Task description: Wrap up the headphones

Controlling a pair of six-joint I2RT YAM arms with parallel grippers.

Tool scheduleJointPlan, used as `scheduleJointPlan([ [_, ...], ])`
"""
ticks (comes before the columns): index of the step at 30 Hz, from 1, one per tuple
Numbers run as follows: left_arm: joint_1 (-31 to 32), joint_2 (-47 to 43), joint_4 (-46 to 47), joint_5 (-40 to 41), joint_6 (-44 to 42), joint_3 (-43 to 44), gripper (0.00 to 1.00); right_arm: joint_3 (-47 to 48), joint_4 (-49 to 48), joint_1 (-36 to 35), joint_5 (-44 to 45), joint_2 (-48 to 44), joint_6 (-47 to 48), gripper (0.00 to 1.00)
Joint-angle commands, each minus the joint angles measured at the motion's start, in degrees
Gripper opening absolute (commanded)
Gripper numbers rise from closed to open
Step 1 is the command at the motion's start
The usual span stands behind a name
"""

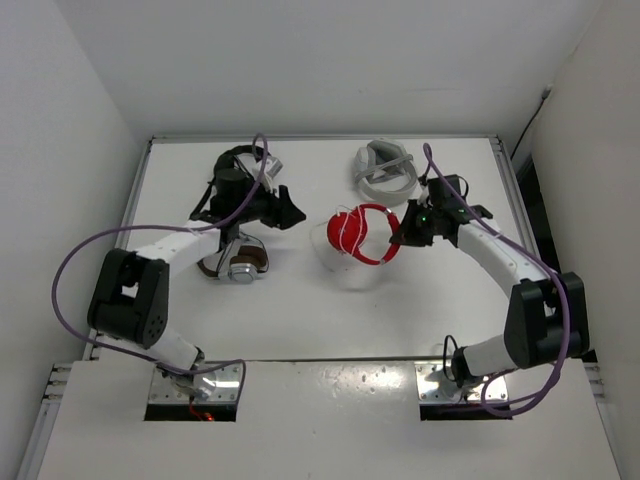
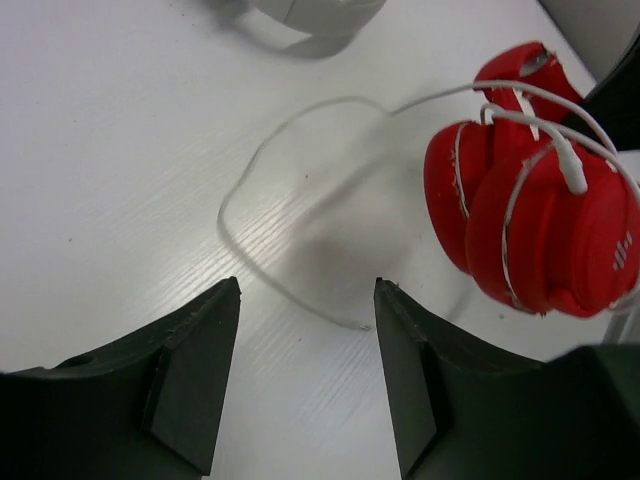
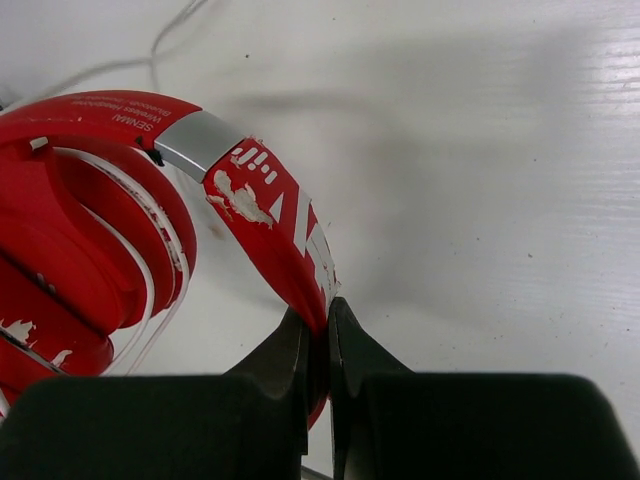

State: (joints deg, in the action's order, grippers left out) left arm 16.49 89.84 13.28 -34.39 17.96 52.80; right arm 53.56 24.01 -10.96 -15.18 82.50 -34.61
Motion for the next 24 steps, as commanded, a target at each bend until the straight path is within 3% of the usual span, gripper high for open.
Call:
scheduleJointPlan([
  [1, 0.1, -3.7, -8.6, 2.2, -12.6, -1.6, 0.62, 0.6, -4.0, 0.2, -3.2, 0.2, -2.7, 0.0],
  [4, -0.4, -3.7, -12.6, -1.6, -14.9, -1.6, 0.62, 0.6, -5.3, 0.2, -4.5, 0.2, -2.7, 0.0],
  [7, 0.2, -7.6, -8.3, -5.9, -18.5, -6.4, 0.62, 0.6, -4.6, 0.2, -3.9, 0.2, -3.3, 0.0],
  [10, 4.4, -11.4, -9.2, -6.5, -28.2, -7.3, 0.61, 0.6, -4.1, 1.6, -3.9, 0.7, -3.8, 0.0],
  [12, 5.5, -11.4, -10.5, -3.3, -29.4, -7.3, 0.58, 0.6, -3.4, 3.0, -4.4, 1.3, -3.8, 0.0],
  [15, 6.2, -6.9, -8.0, 9.7, -27.0, -6.0, 0.51, 0.6, -3.4, 3.5, -4.4, 1.3, -5.0, 0.0],
  [20, 8.4, 0.6, -6.8, 22.1, -24.6, 0.1, 0.5, 0.6, -3.4, 3.5, -4.4, 1.3, -5.0, 0.0],
  [24, 7.9, 6.8, -6.8, 25.6, -23.4, 5.2, 0.5, 0.6, -2.9, 4.0, -4.4, 1.3, -5.0, 0.0],
])
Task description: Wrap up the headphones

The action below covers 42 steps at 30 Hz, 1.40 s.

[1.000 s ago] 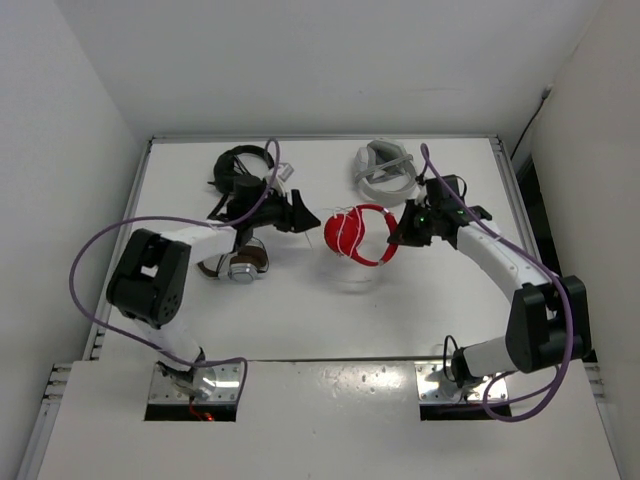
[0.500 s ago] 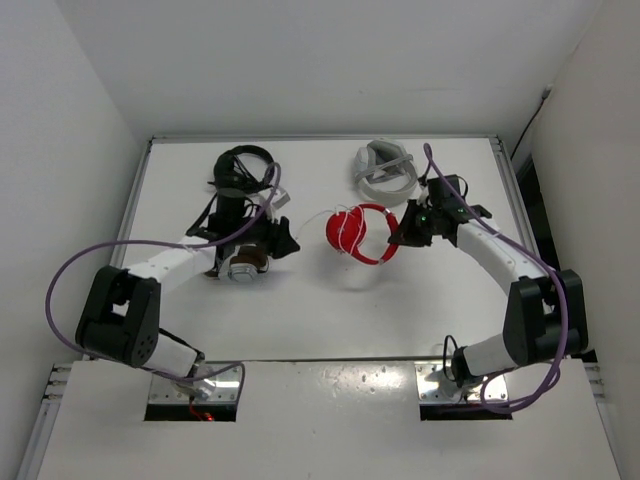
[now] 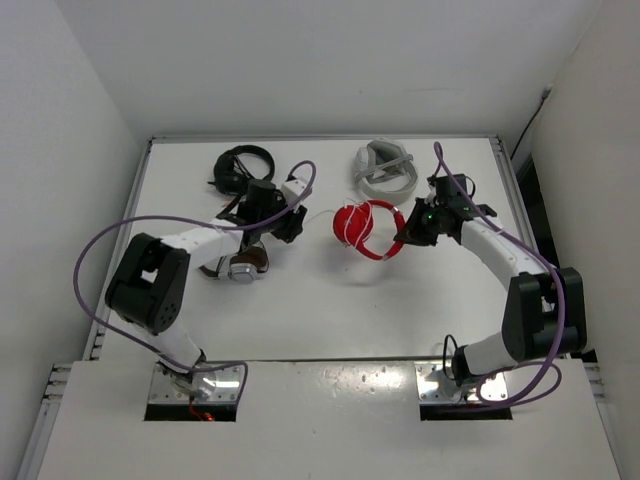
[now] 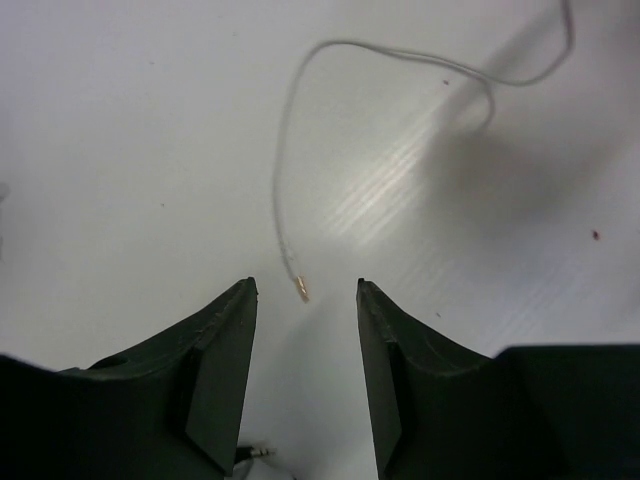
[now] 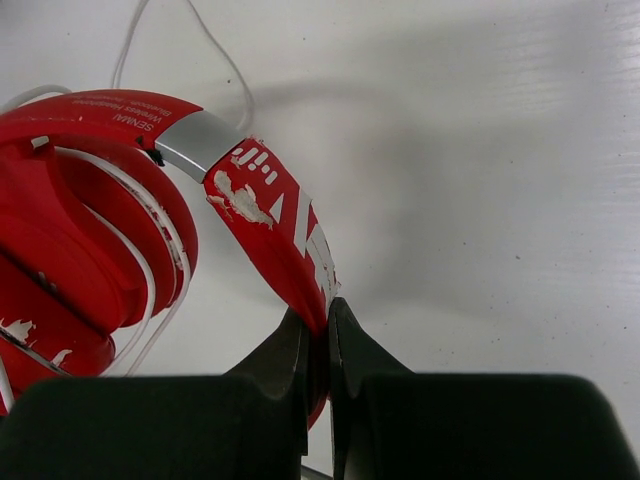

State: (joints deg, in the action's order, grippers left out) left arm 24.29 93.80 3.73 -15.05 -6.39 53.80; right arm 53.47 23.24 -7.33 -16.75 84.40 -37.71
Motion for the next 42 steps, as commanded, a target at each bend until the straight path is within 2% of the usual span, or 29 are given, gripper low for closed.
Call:
scheduleJointPlan([
  [1, 0.1, 3.8, 2.8, 6.3, 0.9, 4.8, 0.5, 1.2, -2.2, 0.4, -2.8, -0.6, -1.9, 0.0],
  [6, 0.1, 10.9, -0.6, 7.6, 2.3, 9.8, 0.5, 1.2, -2.2, 0.4, -2.8, -0.1, -1.9, 0.0],
  [11, 0.1, 13.0, -1.7, 7.1, 2.9, 12.5, 0.51, 1.2, -1.6, 0.9, -3.4, -0.1, -0.9, 0.0],
  [15, -0.5, 15.9, -7.1, 6.9, 3.9, 15.8, 0.51, 1.2, -1.6, 1.4, -3.9, 0.4, -0.9, 0.0],
  [29, -0.5, 18.3, -14.9, 9.7, 5.1, 16.4, 0.51, 1.2, -2.2, 2.0, -4.4, 1.5, -0.3, 0.0],
  [37, -0.5, 22.8, -18.1, 9.0, 5.2, 23.1, 0.51, 1.2, -2.2, 1.4, -4.4, 2.0, -0.3, 0.0],
  [42, 0.1, 24.3, -20.3, 9.0, 4.5, 24.6, 0.46, 1.2, -2.2, 2.0, -4.4, 2.0, -0.3, 0.0],
])
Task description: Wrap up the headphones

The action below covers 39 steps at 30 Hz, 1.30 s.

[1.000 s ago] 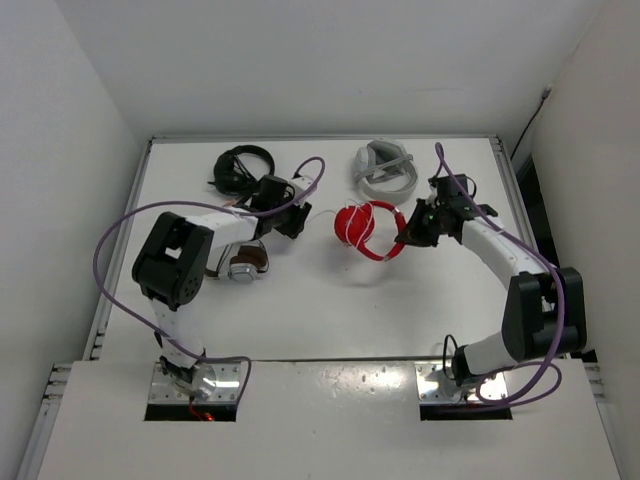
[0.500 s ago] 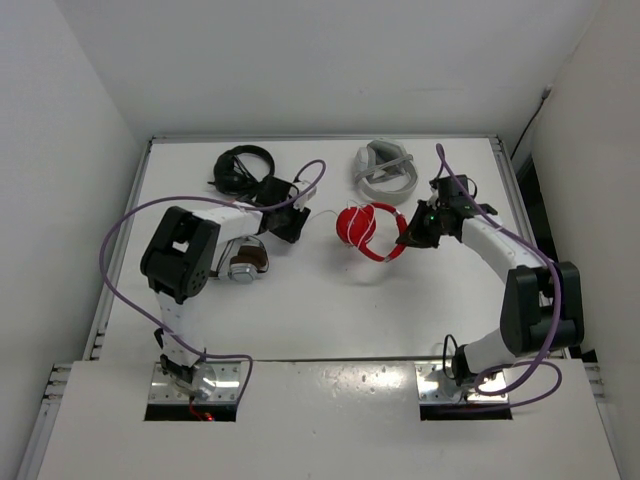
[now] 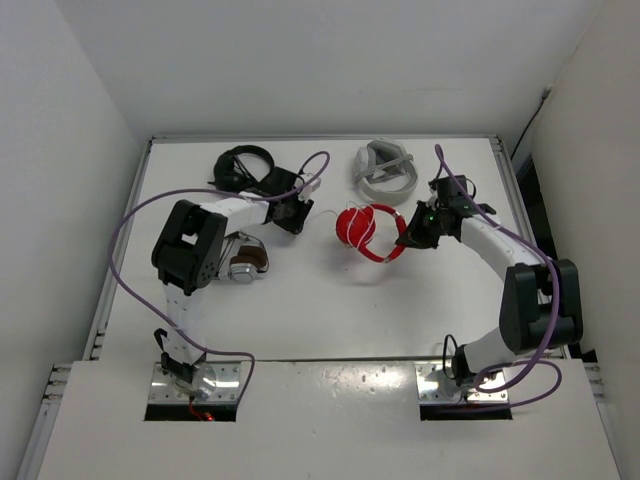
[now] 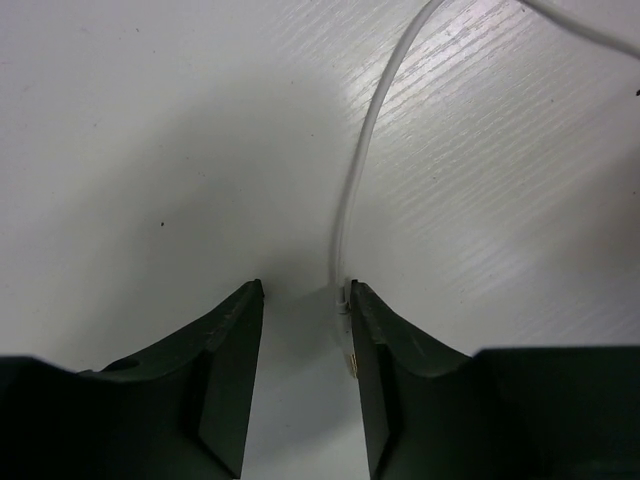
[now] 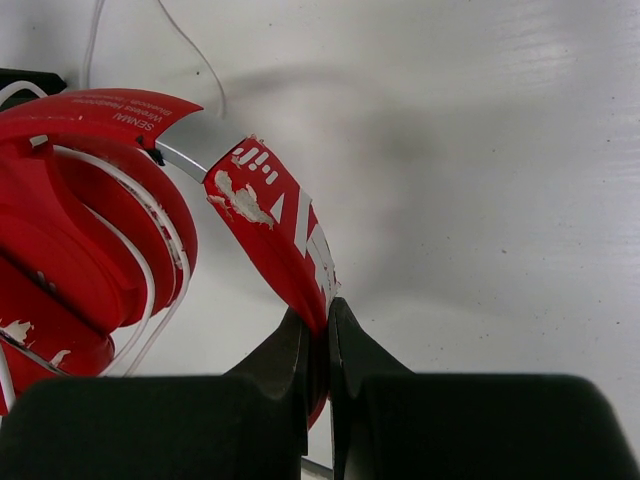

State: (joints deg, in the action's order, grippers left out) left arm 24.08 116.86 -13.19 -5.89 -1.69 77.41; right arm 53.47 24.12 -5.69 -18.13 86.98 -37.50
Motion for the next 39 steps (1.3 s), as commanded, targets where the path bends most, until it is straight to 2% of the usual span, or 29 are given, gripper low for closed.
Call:
scheduleJointPlan([
  [1, 0.8, 1.3, -3.9, -0.2, -0.2, 0.5, 0.44, 1.2, -3.1, 0.3, -3.1, -0.6, -0.6, 0.0],
  [6, 0.8, -0.1, -5.8, 0.4, -0.2, -3.7, 0.42, 1.2, -3.1, 0.9, -3.6, -0.6, -0.6, 0.0],
  [10, 0.8, -0.7, -7.4, 0.4, -0.7, -3.7, 0.42, 1.2, -3.1, 0.9, -3.6, -0.1, -0.6, 0.0],
  [13, 0.8, 0.6, -9.9, -0.2, -0.7, -2.6, 0.36, 1.2, -3.1, 0.9, -4.1, -0.1, -0.6, 0.0],
  [15, 0.8, 1.4, -10.5, -0.2, -1.2, -2.0, 0.26, 1.2, -3.1, 0.9, -4.1, 0.5, -0.6, 0.0],
  [18, 1.3, 2.1, -12.0, -0.2, -1.8, -2.0, 0.25, 1.2, -3.1, 0.9, -4.1, 0.5, -0.6, 0.0],
  [22, 1.9, 2.6, -12.0, -0.2, -2.4, -2.5, 0.17, 0.7, -3.1, 0.9, -4.1, 0.5, -0.6, 0.0],
  [26, 2.5, 3.6, -13.1, -0.8, -2.4, -2.5, 0.0, 0.7, -3.1, 0.9, -4.1, 0.5, -0.6, 0.0],
  [27, 2.5, 3.6, -13.1, -1.8, -2.4, -3.3, 0.0, 0.7, -3.1, 0.9, -4.1, 0.5, -0.6, 0.0],
  [31, 2.5, -0.7, -10.0, -4.6, -3.1, -7.9, 0.0, 1.2, -3.6, 1.6, -3.5, 0.5, -0.6, 0.0],
  [39, 3.0, -18.4, -1.9, -6.8, -5.2, -23.2, 0.0, 2.3, -4.7, 6.0, -6.7, -0.6, -5.7, 0.0],
])
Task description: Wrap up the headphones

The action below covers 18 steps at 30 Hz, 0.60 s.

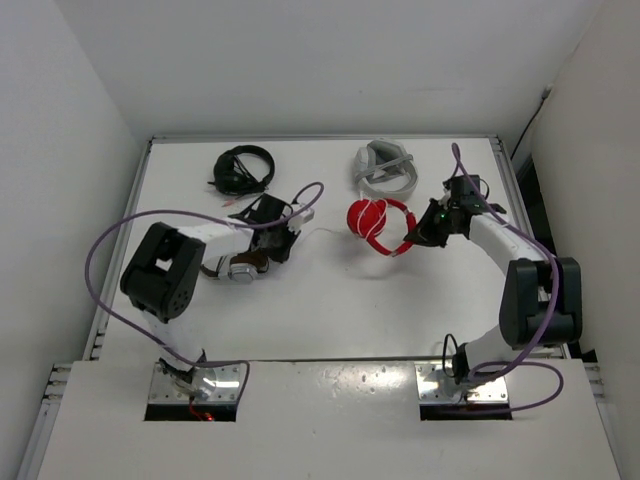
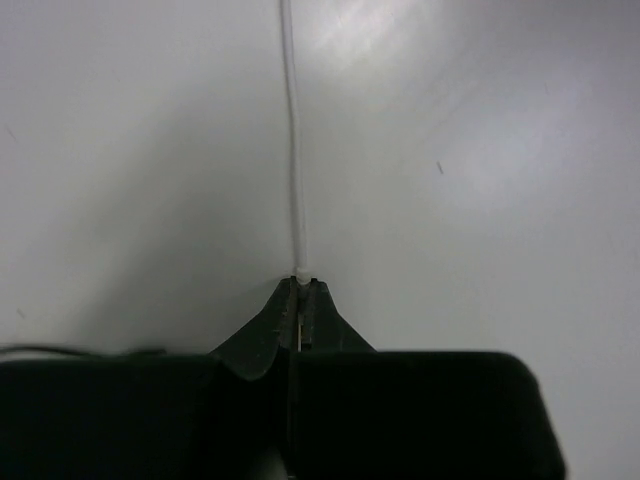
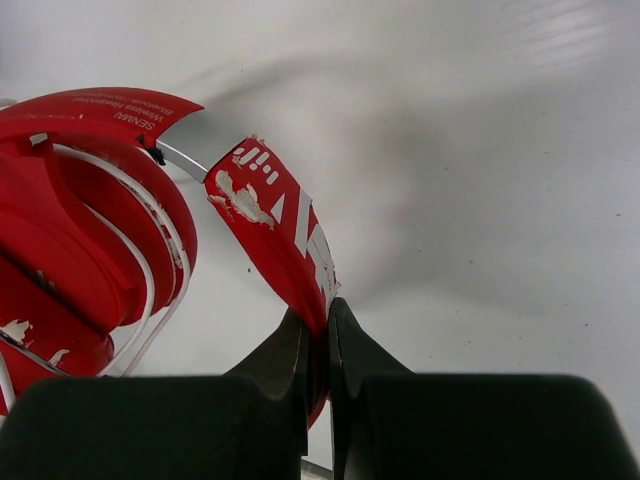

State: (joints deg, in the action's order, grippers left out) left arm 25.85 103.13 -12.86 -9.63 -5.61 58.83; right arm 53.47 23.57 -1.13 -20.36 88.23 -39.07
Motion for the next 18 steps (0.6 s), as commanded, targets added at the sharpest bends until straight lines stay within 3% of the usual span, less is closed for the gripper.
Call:
scheduleJointPlan([
  [1, 1.2, -8.5, -2.3, -3.1, -1.9, -6.0, 0.0, 2.9, -4.9, 2.3, -4.5, -1.8, -4.7, 0.0],
  [11, 13.2, -35.5, -0.8, -6.3, -15.7, -20.3, 0.0, 7.6, -4.6, 2.2, 3.7, -3.0, -6.0, 0.0],
  [15, 19.8, -38.4, -3.7, -1.4, -13.9, -20.2, 0.0, 7.6, -6.2, 2.7, -6.1, -0.8, -10.2, 0.0],
  [18, 20.9, -38.4, -3.7, 2.5, -12.7, -19.7, 0.0, 5.3, -12.3, 3.9, -16.4, -0.8, -14.4, 0.0],
])
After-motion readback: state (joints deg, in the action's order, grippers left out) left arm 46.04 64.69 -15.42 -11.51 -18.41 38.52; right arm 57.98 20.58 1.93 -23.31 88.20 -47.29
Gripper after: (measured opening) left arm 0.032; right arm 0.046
